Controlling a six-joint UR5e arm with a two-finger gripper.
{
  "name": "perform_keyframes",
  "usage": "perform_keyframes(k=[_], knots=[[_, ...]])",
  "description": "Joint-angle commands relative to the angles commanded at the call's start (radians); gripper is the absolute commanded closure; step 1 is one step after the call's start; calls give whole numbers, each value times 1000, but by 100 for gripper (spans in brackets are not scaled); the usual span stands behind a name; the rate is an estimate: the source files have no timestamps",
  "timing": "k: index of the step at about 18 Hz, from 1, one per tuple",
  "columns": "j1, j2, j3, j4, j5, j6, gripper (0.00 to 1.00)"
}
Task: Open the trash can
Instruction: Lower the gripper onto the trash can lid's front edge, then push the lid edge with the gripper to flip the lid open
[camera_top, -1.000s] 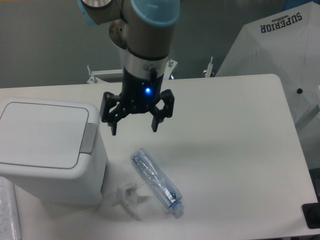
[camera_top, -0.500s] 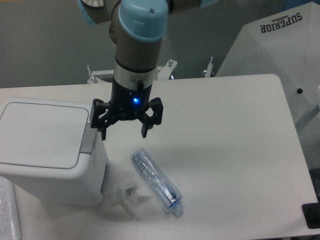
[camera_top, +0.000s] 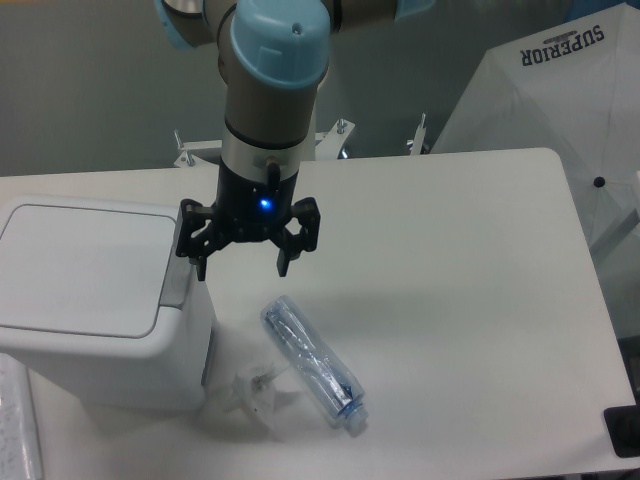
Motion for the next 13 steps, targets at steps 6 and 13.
perform_keyframes(k=[6, 13], knots=[[-3, -5, -2, 0, 0, 0, 0], [-9, -11, -5, 0, 0, 0, 0]])
